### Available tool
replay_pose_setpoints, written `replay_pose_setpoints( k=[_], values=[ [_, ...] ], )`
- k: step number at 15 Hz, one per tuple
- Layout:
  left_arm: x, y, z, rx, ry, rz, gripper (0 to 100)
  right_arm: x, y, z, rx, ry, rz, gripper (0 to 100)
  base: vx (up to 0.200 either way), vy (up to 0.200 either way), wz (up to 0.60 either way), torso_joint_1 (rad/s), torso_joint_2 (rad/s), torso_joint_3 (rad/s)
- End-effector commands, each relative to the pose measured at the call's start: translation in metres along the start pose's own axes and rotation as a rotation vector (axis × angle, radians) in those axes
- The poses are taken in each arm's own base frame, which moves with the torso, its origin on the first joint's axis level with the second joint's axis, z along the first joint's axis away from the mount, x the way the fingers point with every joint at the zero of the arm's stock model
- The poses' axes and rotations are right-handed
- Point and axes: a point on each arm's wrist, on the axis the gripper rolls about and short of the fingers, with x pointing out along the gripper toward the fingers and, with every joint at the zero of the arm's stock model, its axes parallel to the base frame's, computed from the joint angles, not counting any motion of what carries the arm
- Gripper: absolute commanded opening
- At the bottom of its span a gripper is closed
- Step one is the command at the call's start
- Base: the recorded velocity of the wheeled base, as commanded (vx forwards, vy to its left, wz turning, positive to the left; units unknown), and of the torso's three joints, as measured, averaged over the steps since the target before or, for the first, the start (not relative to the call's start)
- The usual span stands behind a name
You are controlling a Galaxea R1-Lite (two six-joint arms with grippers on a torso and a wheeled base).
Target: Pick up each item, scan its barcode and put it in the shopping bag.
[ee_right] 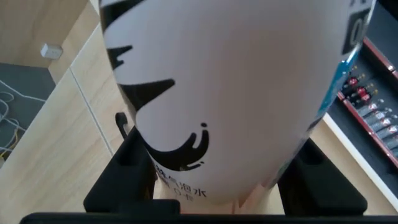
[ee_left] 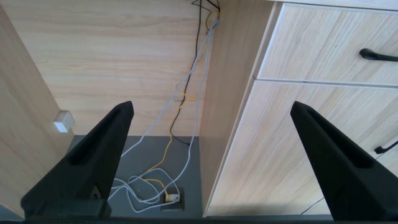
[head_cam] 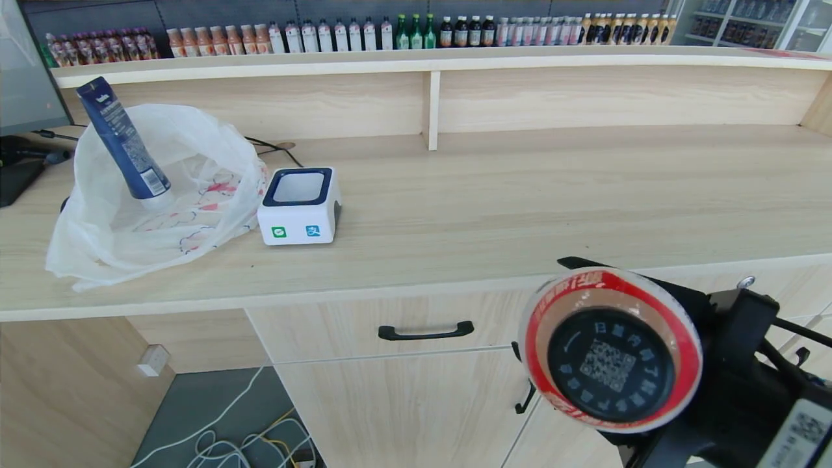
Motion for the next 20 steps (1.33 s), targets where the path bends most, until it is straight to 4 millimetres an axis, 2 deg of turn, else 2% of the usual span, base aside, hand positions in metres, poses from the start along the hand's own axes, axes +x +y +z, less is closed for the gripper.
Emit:
replay_pose_setpoints(
  k=[1,3,7,11,13,20],
  values=[
    [0.0,0.0,0.0,0.0,0.001,0.0,100,0.004,0.009,-0.001,-0.019,-0.029,0.062,0,0.0,0.0,0.0,0.0,0.0,0.0],
    [0.0,0.0,0.0,0.0,0.0,0.0,100,0.012,0.009,0.001,-0.046,-0.09,0.061,0,0.0,0.0,0.0,0.0,0.0,0.0],
    [0.0,0.0,0.0,0.0,0.0,0.0,100,0.029,0.023,-0.001,-0.136,-0.222,0.096,0,0.0,0.0,0.0,0.0,0.0,0.0],
    [0.0,0.0,0.0,0.0,0.0,0.0,100,0.024,0.035,0.009,-0.221,-0.305,0.145,0,0.0,0.0,0.0,0.0,0.0,0.0],
    [0.0,0.0,0.0,0.0,0.0,0.0,100,0.024,0.032,0.01,-0.327,-0.324,0.093,0,0.0,0.0,0.0,0.0,0.0,0.0],
    [0.0,0.0,0.0,0.0,0.0,0.0,100,0.031,0.024,0.019,-0.528,-0.408,0.014,0,0.0,0.0,0.0,0.0,0.0,0.0]
  ],
)
